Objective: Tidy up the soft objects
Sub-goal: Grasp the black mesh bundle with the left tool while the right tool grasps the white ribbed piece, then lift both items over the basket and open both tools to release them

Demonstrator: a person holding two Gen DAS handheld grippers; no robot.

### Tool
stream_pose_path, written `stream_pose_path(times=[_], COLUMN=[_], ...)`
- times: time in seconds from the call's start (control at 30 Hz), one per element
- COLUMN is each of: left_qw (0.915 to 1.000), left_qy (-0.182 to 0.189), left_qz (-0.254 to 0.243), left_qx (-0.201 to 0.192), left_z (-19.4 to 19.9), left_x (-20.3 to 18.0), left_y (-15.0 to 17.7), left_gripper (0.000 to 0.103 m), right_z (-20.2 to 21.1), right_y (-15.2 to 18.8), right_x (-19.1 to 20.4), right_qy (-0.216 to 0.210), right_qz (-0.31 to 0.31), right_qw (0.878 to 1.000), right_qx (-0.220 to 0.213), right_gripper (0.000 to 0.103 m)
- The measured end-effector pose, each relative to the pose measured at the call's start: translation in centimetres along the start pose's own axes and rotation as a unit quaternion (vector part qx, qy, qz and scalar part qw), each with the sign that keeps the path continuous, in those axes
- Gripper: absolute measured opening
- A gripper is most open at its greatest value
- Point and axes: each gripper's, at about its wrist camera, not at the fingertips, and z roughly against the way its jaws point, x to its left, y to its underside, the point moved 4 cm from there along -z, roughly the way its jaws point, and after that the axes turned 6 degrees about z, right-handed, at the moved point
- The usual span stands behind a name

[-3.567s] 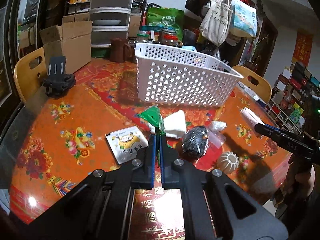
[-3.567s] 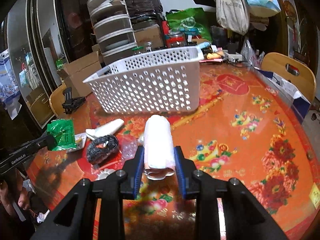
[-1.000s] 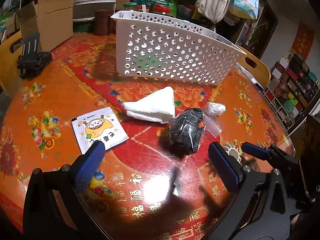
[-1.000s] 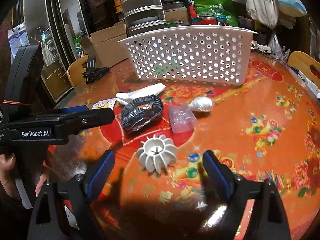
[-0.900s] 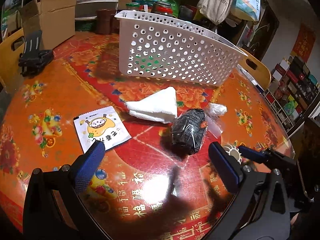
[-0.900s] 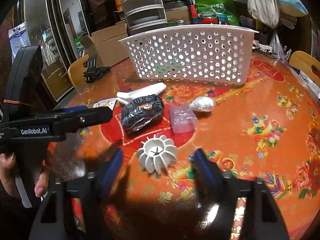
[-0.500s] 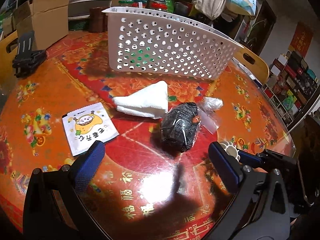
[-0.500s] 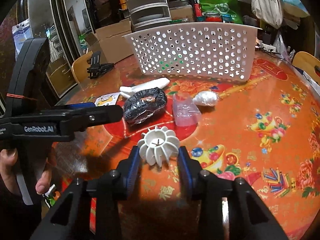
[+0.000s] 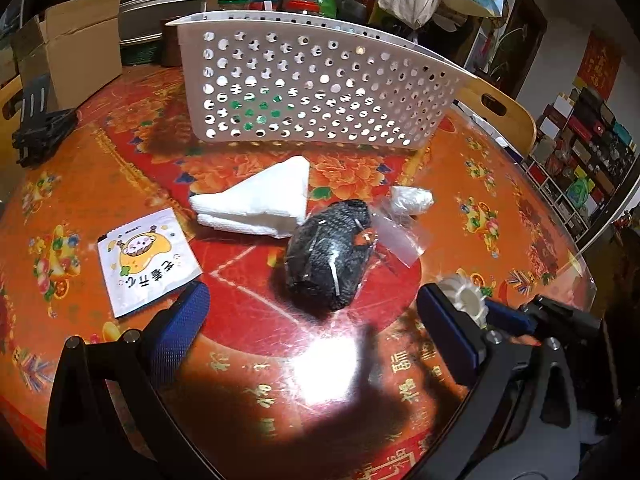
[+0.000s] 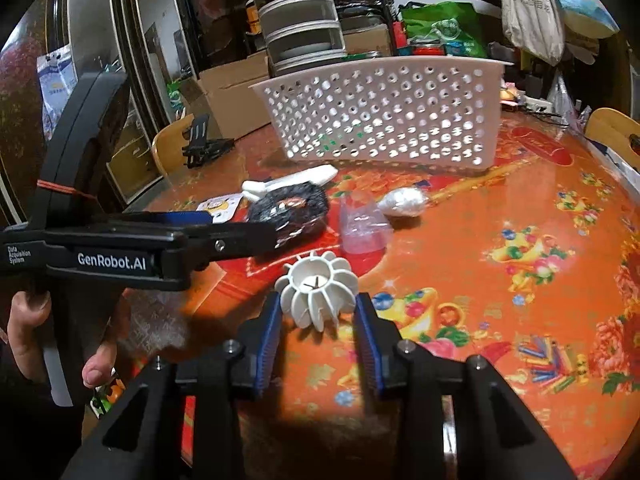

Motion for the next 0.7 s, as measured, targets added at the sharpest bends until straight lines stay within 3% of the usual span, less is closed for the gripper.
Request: stream_pose_path(times=[0.13,0.3,0.4,0.47,0.7], left_qw=[0.9999,0.9998,0.9995,0.9991,0.999], left_qy=[-0.003,-0.014,-0.022,-0.033,-0.035], left_qz=[-0.01,-0.015,-0.019,-0.025,-0.023], left_qx=[-0.004,0.004,0.01,0.011,-0.018], left_z=[-0.4,-1.3,-1.9,-2.1,-0.6], left_x=[-0.8,-1.5,-1.9,-2.1,-1.7], left_y=[-0.3,-0.5,-0.4,-0.3,-0.2], left_gripper=[0.101,0.083,0.066,0.043,0.042], right_z=[1.3,2.0,1.9,1.9,1.8], right_y=[-0.5,-1.0,-1.1,-1.1,-1.1], right_x=[-2.3,-4.6,-4.9,-5.0,-5.0], right_qy=[0.02,0.033,0.032,0.031,0.03], right_qz=[-0.018,-0.034,-0.035,-0.034,-0.032], right_qw=[0.999,0.998,0.998,0.998,0.999], right_qx=[-0.017,-0.03,-0.031,-0.033,-0.031], right_gripper=[0.036,0.036,0.036,0.036,0.036])
